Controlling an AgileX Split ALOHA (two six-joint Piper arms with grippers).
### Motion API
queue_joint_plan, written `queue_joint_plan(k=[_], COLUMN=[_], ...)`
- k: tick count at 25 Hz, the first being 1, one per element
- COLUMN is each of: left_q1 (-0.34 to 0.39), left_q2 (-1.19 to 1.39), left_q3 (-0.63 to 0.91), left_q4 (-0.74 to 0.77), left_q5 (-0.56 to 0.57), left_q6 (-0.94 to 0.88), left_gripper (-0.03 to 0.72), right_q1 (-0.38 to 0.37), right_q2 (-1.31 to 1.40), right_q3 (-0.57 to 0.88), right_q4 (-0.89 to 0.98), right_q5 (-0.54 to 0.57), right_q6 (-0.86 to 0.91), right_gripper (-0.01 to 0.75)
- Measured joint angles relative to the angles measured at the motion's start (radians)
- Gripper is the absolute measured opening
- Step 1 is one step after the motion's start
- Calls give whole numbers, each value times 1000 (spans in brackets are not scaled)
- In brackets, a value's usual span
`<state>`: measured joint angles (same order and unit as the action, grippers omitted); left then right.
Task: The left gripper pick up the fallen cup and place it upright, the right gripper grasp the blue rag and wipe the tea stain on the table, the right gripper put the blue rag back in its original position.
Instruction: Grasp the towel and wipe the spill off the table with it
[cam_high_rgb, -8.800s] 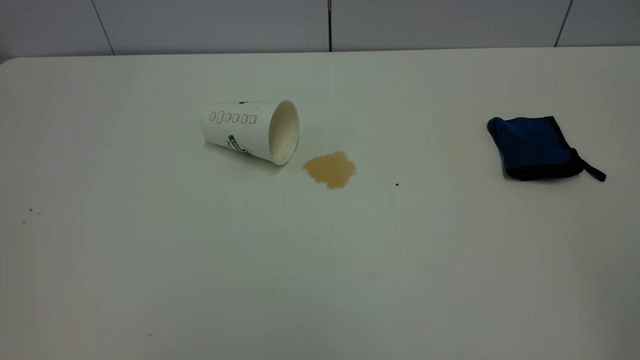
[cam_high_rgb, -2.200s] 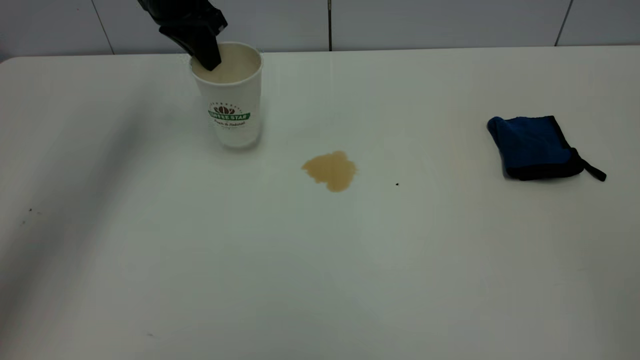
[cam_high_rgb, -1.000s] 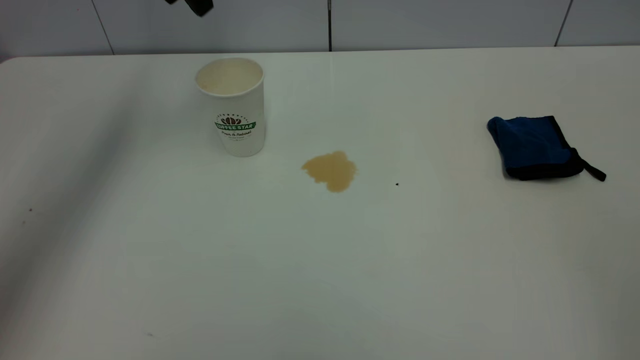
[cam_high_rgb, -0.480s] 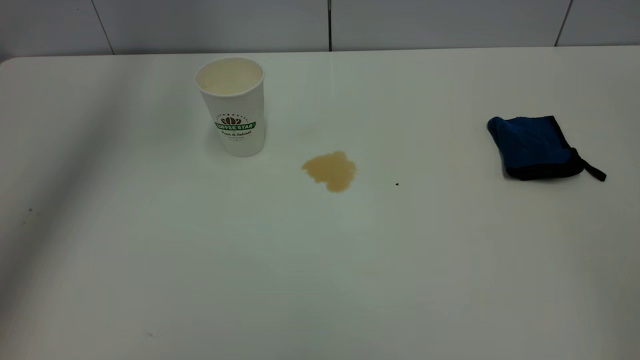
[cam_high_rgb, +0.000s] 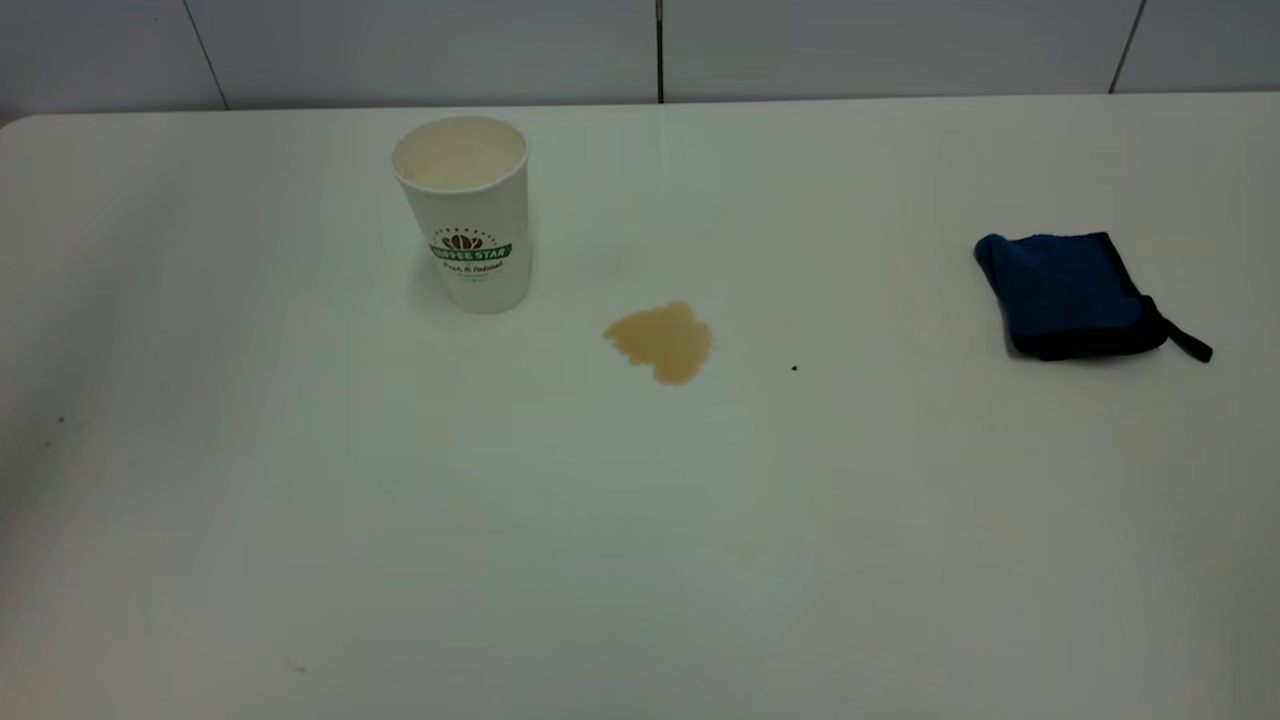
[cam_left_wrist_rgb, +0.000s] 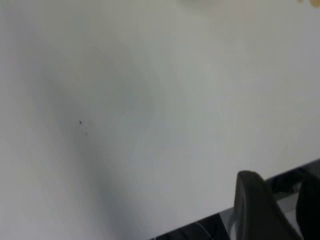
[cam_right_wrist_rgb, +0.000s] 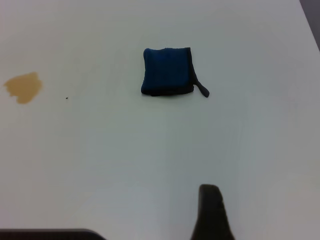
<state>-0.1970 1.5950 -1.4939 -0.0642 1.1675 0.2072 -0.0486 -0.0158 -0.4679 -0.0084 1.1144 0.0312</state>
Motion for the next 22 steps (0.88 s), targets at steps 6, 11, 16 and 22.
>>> queue_joint_plan(k=[6, 11, 16, 22], left_q1=[0, 13, 160, 271], left_q2=[-307, -541, -787, -1097], left_q3=[363, 676, 851, 941], left_q4=[0, 16, 0, 6], left_q5=[0, 0, -13, -35], left_q6=[-69, -155, -164, -162], left_gripper=[241, 241, 241, 241], right_q1=[0, 0, 0, 0], right_q2=[0, 0, 0, 0], right_q3=[0, 0, 0, 0], right_q4=[0, 0, 0, 0], right_q5=[0, 0, 0, 0], right_q6=[0, 0, 0, 0], right_gripper=[580, 580, 580, 580])
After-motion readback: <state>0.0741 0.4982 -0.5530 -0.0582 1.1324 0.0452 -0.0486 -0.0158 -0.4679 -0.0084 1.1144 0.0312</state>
